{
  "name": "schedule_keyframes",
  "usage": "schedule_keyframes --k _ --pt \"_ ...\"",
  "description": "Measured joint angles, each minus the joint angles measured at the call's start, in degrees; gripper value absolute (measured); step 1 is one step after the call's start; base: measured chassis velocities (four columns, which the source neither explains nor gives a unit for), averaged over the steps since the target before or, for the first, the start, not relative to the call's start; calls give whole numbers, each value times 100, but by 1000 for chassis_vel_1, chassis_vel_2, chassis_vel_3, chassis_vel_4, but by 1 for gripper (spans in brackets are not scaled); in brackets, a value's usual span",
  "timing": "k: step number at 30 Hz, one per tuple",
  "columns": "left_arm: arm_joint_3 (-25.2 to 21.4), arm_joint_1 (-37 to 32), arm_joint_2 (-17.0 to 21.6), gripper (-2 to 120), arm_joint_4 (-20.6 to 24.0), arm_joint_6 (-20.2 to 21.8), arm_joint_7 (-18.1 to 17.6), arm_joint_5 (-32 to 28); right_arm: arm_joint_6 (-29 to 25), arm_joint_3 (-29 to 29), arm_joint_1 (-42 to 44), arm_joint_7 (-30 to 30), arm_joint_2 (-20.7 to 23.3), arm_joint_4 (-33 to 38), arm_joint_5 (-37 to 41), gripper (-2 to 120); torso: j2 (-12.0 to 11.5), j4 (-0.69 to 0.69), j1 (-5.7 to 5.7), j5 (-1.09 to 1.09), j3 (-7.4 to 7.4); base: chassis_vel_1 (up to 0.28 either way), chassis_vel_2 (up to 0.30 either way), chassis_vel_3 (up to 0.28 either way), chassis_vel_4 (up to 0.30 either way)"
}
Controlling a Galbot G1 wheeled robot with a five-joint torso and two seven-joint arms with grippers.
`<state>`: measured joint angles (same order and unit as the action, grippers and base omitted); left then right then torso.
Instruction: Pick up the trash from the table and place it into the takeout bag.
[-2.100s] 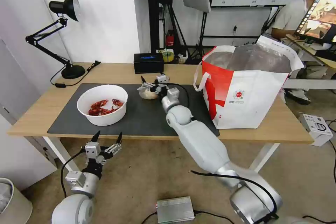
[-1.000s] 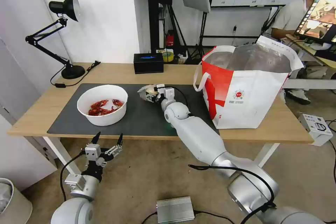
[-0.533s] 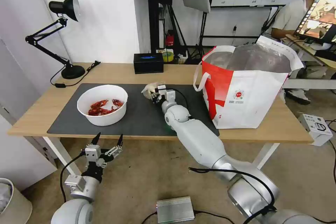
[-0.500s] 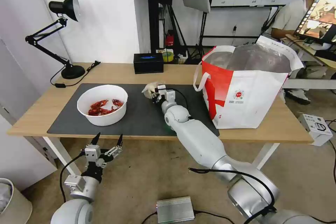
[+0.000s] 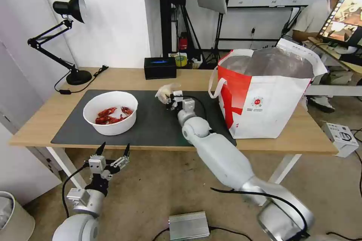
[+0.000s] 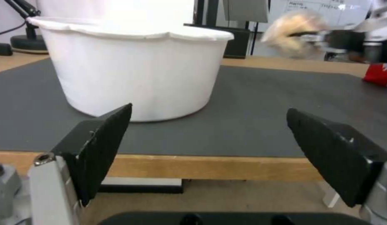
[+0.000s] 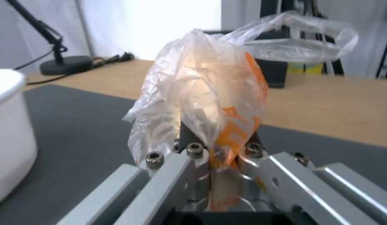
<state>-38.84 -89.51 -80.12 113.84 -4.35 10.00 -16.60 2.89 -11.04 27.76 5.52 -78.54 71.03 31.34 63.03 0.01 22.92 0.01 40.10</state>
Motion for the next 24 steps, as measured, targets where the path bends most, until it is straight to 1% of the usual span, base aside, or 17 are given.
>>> schedule_keyframes --k 2,3,6,7,10,11,13,14,15,17,18,21,22,24 --pt "-11 -4 -7 100 -20 -13 14 -4 -135 28 294 -125 341 429 -91 3 0 -3 0 1 0 0 0 0 0" --pt "-11 -4 -7 100 -20 -13 14 -4 -135 28 294 -125 341 429 -91 3 0 -3 0 1 0 0 0 0 0" --pt "-2 1 -7 100 -53 -24 39 -7 -416 206 871 -385 824 1032 -350 3 1 -1 -1 0 0 0 0 0 0" --pt "-2 1 -7 100 -53 -24 39 -7 -416 206 871 -385 824 1032 -350 3 1 -1 -1 0 0 0 0 0 0" --pt "55 64 -9 100 -92 -24 43 -3 -730 531 1544 -687 1181 1543 -602 3 1 -2 0 0 0 0 0 0 0" --pt "55 64 -9 100 -92 -24 43 -3 -730 531 1544 -687 1181 1543 -602 3 1 -2 0 0 0 0 0 0 0" --pt "93 106 -10 100 -131 -23 44 13 -973 788 1895 -893 1338 1801 -771 3 1 -2 -1 1 0 0 0 0 0" --pt "93 106 -10 100 -131 -23 44 13 -973 788 1895 -893 1338 1801 -771 3 1 -2 -1 1 0 0 0 0 0" --pt "103 119 -11 100 -145 -23 44 19 -1088 908 2020 -1009 1380 1891 -856 3 1 -2 -1 0 0 0 0 0 0" --pt "133 147 -11 100 -170 -15 49 33 -1539 1368 2430 -1559 1486 2144 -1133 3 1 -2 -1 0 0 0 0 0 0" --pt "133 147 -11 100 -170 -15 49 33 -1539 1368 2430 -1559 1486 2144 -1133 3 1 -2 -1 0 0 0 0 0 0" --pt "153 172 -10 100 -190 -3 56 52 -1950 1796 2907 -2084 1545 2516 -1167 3 1 -2 -1 1 -1 0 0 0 0" --pt "153 172 -10 100 -190 -3 56 52 -1950 1796 2907 -2084 1545 2516 -1167 3 1 -2 -1 1 -1 0 0 0 0" --pt "158 179 -11 100 -199 0 56 57 -2223 2094 3174 -2427 1556 2803 -1068 3 1 -1 0 0 0 0 0 0 0"
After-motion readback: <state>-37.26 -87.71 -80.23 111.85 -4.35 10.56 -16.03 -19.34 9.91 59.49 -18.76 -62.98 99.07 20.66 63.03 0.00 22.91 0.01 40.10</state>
